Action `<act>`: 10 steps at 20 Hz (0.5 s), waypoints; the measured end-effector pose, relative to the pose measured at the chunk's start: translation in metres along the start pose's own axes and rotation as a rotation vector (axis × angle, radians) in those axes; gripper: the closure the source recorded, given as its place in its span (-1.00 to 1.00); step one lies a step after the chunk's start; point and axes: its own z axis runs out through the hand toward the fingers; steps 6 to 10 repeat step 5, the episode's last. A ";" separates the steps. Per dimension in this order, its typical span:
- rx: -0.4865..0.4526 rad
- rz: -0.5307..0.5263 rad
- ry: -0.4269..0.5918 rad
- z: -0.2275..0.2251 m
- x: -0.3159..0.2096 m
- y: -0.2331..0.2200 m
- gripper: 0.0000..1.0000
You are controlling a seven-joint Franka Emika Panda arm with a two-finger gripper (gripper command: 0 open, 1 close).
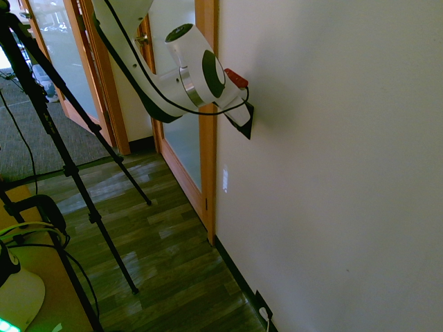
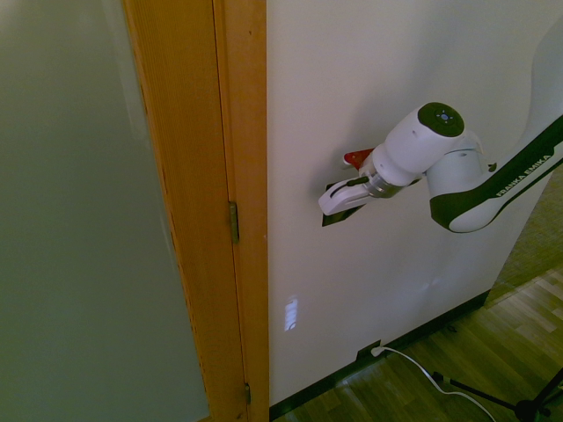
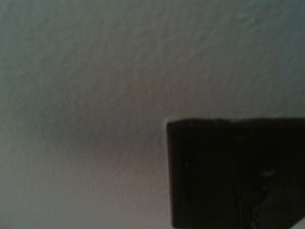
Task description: Turn off the light
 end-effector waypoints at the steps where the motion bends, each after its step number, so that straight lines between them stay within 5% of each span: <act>1: -0.006 -0.008 -0.009 -0.001 -0.004 0.006 -1.00; 10: 0.014 -0.013 -0.019 -0.019 -0.008 0.025 -1.00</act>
